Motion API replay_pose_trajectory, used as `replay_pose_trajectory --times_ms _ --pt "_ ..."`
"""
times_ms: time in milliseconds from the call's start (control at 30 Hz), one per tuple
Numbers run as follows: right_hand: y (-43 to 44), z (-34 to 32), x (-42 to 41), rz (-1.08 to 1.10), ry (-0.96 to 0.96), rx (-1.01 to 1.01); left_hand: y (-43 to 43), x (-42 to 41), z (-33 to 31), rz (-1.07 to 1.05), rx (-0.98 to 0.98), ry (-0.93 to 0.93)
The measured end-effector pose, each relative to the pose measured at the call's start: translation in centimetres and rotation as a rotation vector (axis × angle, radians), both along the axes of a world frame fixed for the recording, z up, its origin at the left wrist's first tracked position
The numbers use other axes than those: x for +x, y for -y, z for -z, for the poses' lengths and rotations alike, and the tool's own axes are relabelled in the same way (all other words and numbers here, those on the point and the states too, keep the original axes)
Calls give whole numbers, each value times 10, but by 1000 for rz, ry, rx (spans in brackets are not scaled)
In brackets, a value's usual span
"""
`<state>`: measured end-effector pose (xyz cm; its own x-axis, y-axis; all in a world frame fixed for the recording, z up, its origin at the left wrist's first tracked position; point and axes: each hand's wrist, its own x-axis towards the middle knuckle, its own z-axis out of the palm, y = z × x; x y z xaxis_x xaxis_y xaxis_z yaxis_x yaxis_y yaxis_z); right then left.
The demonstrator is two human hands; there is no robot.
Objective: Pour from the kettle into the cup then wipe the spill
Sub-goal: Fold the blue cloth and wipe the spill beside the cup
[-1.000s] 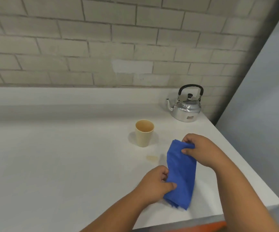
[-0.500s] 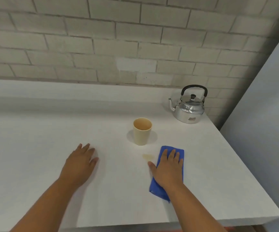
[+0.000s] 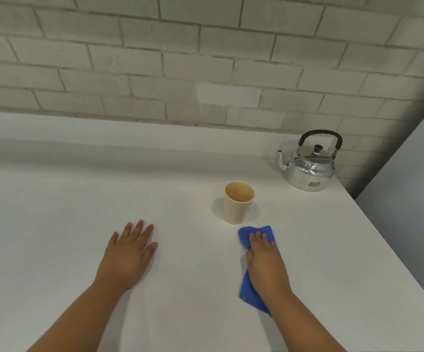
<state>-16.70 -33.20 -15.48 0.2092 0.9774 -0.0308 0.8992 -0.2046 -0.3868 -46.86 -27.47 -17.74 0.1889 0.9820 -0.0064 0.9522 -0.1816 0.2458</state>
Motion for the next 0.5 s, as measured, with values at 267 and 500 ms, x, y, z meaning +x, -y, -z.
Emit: replay_pose_trajectory --times_ms 267,500 --pt "3 12 -50 -192 -13 8 0 -1 -1 14 -2 14" --pt "-25 -1 -82 -121 88 -45 0 -2 0 31 3 14"
